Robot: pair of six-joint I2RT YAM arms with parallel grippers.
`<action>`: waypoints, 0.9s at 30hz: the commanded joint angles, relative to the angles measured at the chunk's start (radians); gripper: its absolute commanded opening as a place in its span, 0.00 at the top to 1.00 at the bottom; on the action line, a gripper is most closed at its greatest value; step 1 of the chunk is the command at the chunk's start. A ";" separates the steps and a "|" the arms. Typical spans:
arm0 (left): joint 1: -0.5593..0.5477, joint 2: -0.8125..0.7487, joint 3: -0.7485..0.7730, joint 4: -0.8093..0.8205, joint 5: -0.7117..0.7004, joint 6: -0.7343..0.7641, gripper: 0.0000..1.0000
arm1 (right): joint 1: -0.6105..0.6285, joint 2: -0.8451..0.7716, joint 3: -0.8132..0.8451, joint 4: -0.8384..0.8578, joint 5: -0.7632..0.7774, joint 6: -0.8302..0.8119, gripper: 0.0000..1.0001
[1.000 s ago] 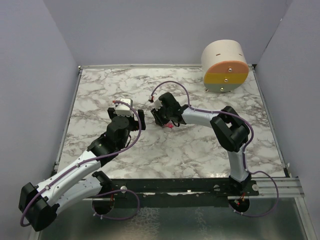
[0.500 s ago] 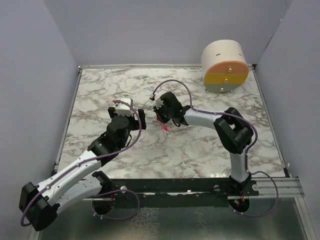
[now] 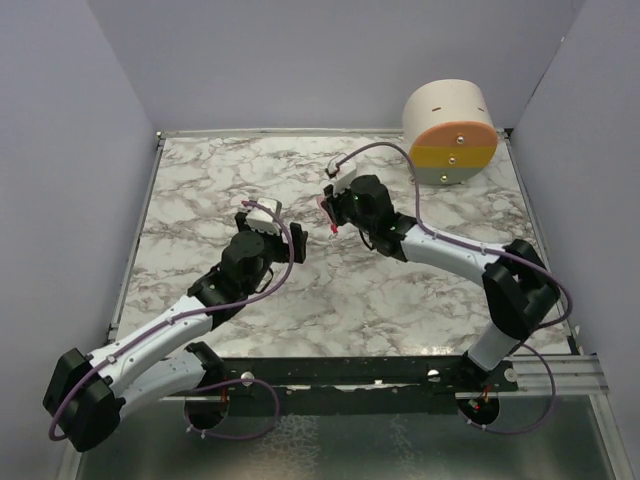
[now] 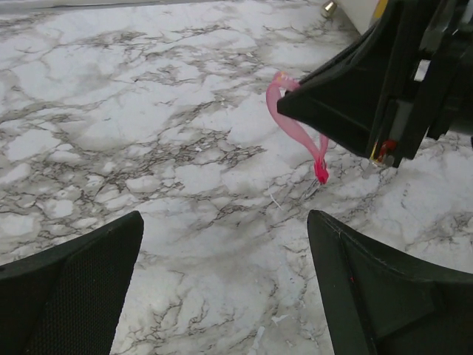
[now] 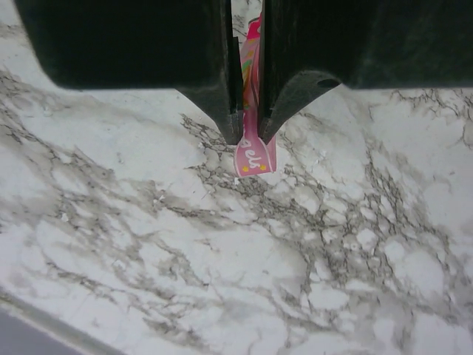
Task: Put the keys on the keyring
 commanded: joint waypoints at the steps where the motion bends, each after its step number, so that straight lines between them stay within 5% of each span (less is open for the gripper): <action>1: 0.005 0.032 -0.033 0.150 0.151 0.018 0.06 | 0.001 -0.119 -0.070 0.172 0.106 0.050 0.89; 10: 0.005 0.079 -0.106 0.415 0.317 0.012 0.19 | 0.001 -0.236 -0.141 0.230 0.098 0.126 0.92; 27: 0.005 0.271 -0.054 0.565 0.449 0.009 0.26 | 0.001 -0.295 -0.181 0.217 0.030 0.133 0.92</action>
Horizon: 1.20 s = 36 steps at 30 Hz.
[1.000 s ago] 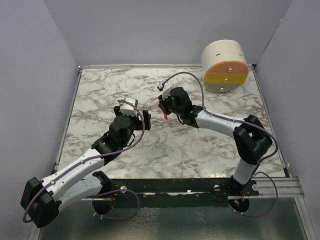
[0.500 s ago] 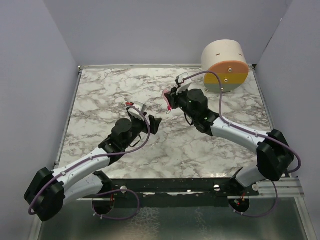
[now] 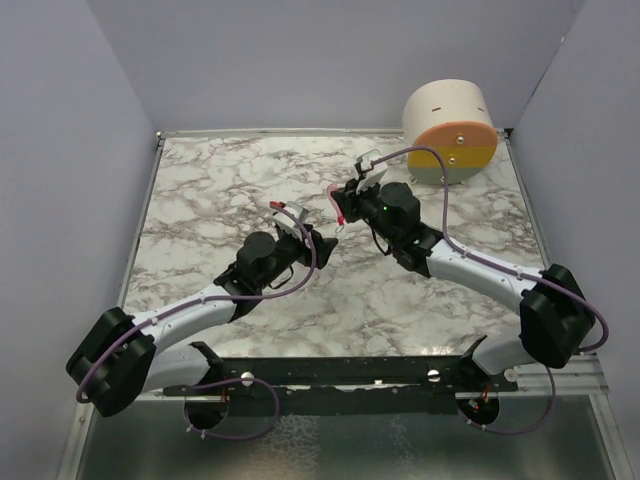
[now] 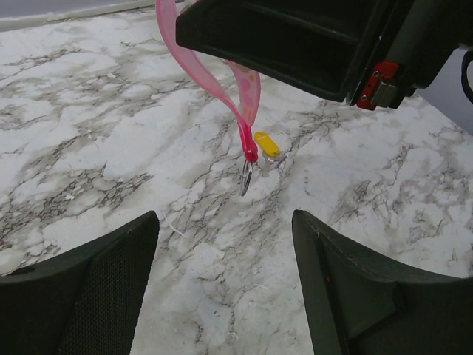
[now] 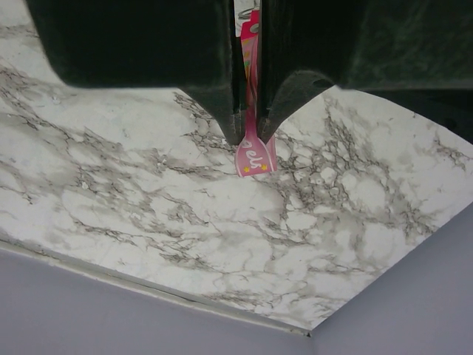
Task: Put the keys on the keyring
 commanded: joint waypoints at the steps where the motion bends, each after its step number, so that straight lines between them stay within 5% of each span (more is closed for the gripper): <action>1: 0.005 0.031 0.022 0.129 0.066 0.003 0.26 | 0.001 -0.042 -0.003 0.023 -0.036 0.018 0.92; 21: 0.005 0.171 0.022 0.334 0.103 0.017 0.32 | 0.001 -0.074 0.003 -0.024 -0.078 0.067 0.92; 36: 0.005 0.173 -0.110 0.601 0.065 0.024 0.36 | 0.001 -0.071 0.061 -0.138 -0.018 0.294 0.95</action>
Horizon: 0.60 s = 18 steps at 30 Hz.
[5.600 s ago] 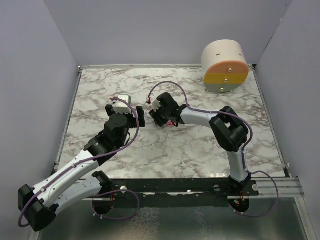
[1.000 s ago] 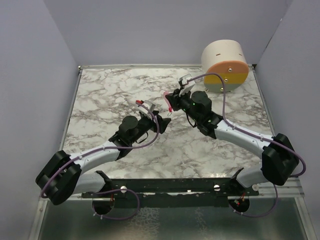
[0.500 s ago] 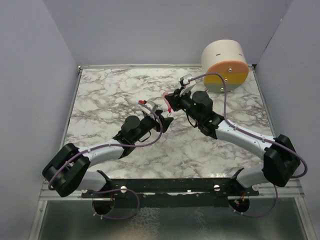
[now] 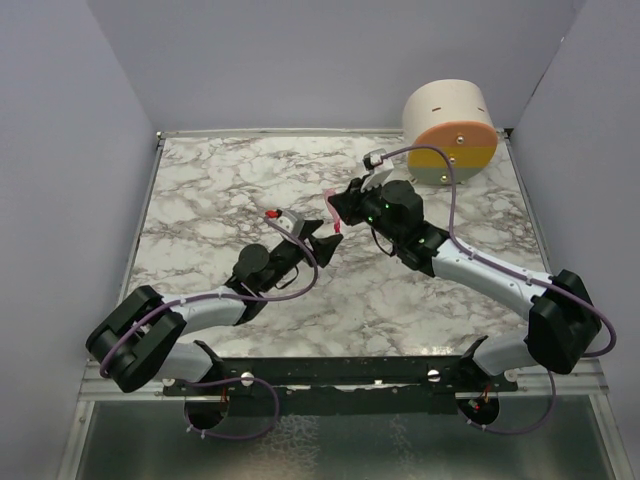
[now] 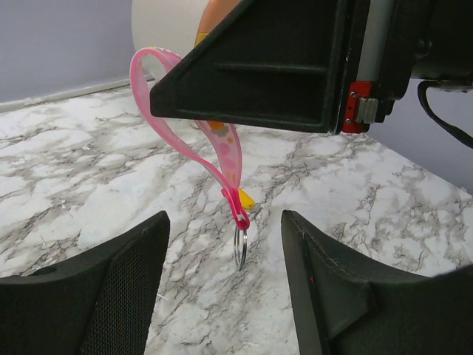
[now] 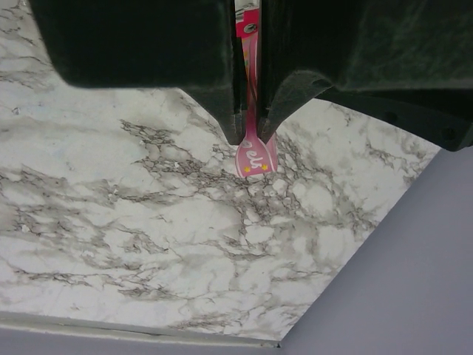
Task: Put the keys on the keyring
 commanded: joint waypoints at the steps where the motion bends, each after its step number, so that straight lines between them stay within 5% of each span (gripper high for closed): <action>1: 0.005 0.000 -0.022 0.108 -0.010 0.012 0.36 | 0.001 -0.022 0.055 -0.043 0.036 0.106 0.95; 18: 0.004 -0.003 -0.047 0.167 -0.032 0.036 0.42 | -0.010 -0.009 0.088 -0.084 0.051 0.186 0.95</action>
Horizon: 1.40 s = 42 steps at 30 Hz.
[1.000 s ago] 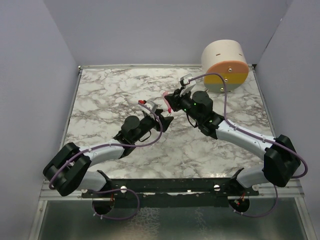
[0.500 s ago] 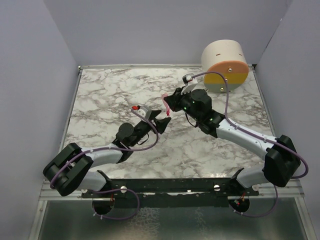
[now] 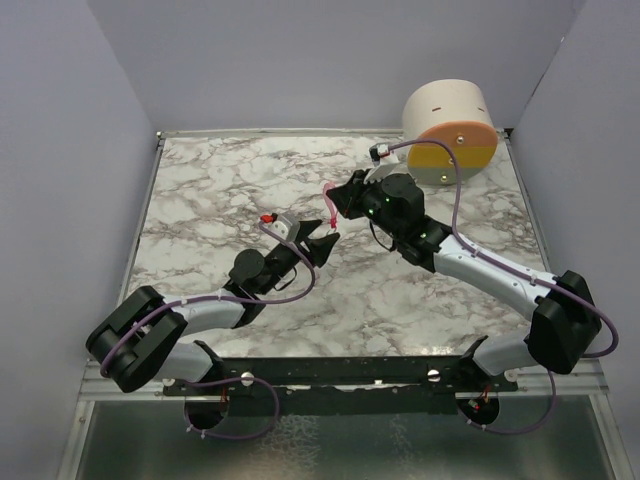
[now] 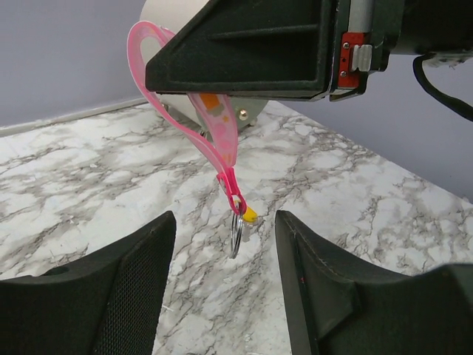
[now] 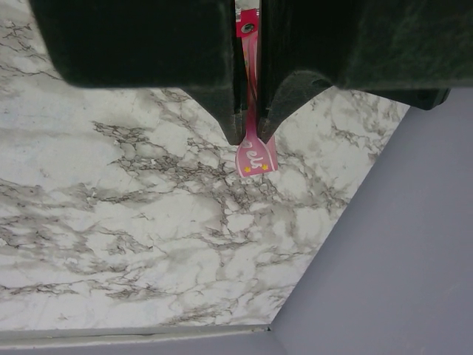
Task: Put the keys on the keyring
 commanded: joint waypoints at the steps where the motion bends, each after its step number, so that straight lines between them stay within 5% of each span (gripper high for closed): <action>1: 0.005 -0.004 -0.006 0.055 -0.023 0.019 0.43 | -0.009 -0.010 0.017 -0.015 0.028 0.026 0.95; 42: 0.008 0.070 0.000 0.132 -0.045 0.037 0.54 | -0.029 -0.028 -0.013 0.004 -0.015 0.061 0.95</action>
